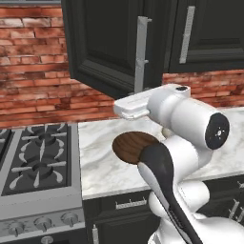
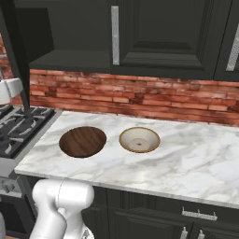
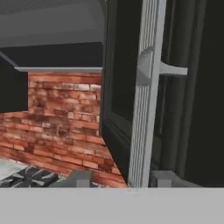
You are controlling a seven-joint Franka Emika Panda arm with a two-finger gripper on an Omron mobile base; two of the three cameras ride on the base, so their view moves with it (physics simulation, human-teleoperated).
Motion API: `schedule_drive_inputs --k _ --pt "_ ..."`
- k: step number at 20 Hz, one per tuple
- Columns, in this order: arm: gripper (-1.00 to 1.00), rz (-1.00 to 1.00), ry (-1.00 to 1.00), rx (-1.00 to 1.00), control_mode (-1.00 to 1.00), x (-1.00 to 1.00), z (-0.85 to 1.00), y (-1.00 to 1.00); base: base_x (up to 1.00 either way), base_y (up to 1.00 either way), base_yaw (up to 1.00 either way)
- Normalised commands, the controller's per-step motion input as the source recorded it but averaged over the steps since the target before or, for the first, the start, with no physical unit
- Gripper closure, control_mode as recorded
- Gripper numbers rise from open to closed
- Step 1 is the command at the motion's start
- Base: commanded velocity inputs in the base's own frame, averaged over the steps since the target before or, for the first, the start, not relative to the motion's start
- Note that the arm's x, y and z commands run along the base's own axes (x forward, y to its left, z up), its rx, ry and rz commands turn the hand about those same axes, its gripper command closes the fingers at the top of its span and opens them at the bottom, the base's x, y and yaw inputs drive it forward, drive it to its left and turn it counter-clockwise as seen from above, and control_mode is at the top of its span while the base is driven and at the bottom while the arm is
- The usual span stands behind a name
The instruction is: Open the cabinet. Pick the bowls from the counter and place them in the cabinet. Then close the cabinet.
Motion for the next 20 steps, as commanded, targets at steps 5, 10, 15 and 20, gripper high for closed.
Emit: schedule_drive_inputs --k 5,10,15,20 --pt "-1.00 0.00 0.00 0.06 -1.00 -1.00 0.10 -0.44 0.00 0.00 0.00" --pt "-1.00 0.00 -0.14 0.05 -1.00 -1.00 0.11 -0.48 0.00 0.00 0.00" --pt "-1.00 0.04 0.01 0.26 -1.00 -0.42 0.50 -1.00 0.00 0.00 0.00" --pt "-1.00 0.14 0.04 0.28 -1.00 0.03 0.21 -0.99 0.00 0.00 0.00"
